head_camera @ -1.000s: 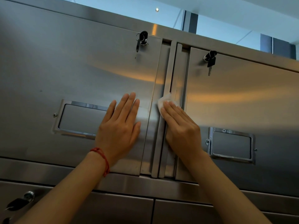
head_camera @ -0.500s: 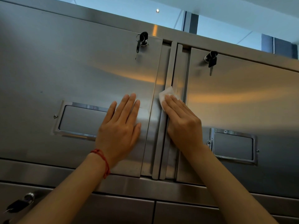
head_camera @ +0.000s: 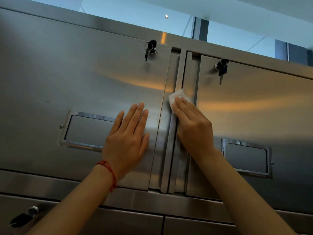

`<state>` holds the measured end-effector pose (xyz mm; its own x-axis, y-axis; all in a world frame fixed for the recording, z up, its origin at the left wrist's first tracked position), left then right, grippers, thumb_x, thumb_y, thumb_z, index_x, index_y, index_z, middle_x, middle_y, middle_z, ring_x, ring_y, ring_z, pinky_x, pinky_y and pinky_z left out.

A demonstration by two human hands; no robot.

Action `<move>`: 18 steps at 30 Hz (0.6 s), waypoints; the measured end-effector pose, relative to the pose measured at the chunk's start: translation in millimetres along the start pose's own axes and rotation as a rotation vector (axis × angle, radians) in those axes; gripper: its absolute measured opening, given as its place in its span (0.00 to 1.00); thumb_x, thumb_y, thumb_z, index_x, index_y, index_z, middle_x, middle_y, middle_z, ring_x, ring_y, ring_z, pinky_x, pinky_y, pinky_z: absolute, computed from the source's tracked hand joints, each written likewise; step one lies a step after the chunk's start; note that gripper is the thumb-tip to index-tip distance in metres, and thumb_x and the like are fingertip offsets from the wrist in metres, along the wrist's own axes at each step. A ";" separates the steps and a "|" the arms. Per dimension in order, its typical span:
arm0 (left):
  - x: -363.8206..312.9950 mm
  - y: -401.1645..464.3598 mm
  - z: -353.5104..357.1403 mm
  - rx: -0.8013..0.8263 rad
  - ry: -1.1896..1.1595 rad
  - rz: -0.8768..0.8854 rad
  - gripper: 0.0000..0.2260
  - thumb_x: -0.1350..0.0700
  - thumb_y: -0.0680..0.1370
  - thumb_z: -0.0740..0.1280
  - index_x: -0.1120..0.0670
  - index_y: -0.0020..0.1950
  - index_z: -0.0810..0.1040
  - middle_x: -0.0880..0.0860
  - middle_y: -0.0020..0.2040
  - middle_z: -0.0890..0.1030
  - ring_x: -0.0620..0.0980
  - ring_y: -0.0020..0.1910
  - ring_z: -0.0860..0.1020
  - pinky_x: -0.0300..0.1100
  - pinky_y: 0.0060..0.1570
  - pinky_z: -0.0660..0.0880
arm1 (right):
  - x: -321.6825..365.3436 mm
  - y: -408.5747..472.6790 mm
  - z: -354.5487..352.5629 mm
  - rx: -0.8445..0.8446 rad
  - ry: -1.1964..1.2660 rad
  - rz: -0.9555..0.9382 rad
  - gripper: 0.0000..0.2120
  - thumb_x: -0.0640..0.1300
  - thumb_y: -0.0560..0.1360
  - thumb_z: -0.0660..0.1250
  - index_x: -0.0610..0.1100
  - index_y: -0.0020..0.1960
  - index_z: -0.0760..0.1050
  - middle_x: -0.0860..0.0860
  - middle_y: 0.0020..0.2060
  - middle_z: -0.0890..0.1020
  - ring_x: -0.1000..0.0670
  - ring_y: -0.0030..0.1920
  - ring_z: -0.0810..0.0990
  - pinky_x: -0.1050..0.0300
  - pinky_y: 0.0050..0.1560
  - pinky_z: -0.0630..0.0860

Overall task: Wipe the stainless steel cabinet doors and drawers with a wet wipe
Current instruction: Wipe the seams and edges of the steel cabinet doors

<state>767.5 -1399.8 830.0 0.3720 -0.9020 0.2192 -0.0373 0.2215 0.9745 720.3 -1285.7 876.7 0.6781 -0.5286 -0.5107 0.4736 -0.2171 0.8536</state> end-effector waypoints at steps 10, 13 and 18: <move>0.7 -0.5 1.9 0.018 0.003 -0.003 0.24 0.51 0.80 0.50 0.64 0.71 0.66 0.62 0.72 0.65 0.59 0.71 0.63 0.58 0.68 0.63 | 3.1 -6.1 -1.8 0.007 0.021 -0.037 0.20 0.29 0.64 0.76 0.30 0.55 0.78 0.34 0.54 0.79 0.37 0.55 0.79 0.40 0.55 0.76; 0.6 -0.1 2.0 0.009 -0.002 -0.001 0.24 0.51 0.80 0.50 0.64 0.71 0.66 0.62 0.72 0.65 0.59 0.71 0.63 0.58 0.68 0.63 | -1.8 3.9 0.2 0.007 0.016 0.007 0.20 0.30 0.65 0.75 0.30 0.56 0.77 0.34 0.55 0.79 0.36 0.56 0.78 0.40 0.56 0.75; 0.2 0.0 1.3 0.013 0.009 0.000 0.24 0.51 0.80 0.51 0.64 0.71 0.66 0.62 0.72 0.65 0.59 0.71 0.63 0.58 0.68 0.63 | 9.0 -17.4 -0.6 -0.009 0.018 0.014 0.22 0.27 0.63 0.76 0.30 0.56 0.78 0.34 0.55 0.79 0.37 0.56 0.79 0.41 0.57 0.75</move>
<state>766.4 -1400.5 830.1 0.3805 -0.8984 0.2192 -0.0495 0.2169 0.9749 718.5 -1286.2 857.2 0.6947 -0.5166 -0.5006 0.4690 -0.2023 0.8597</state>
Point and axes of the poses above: each hand's wrist, its own y-axis towards the middle knuckle, its own z-axis out of the palm, x = y × z, the point moved 9 cm from there along y, towards the middle knuckle
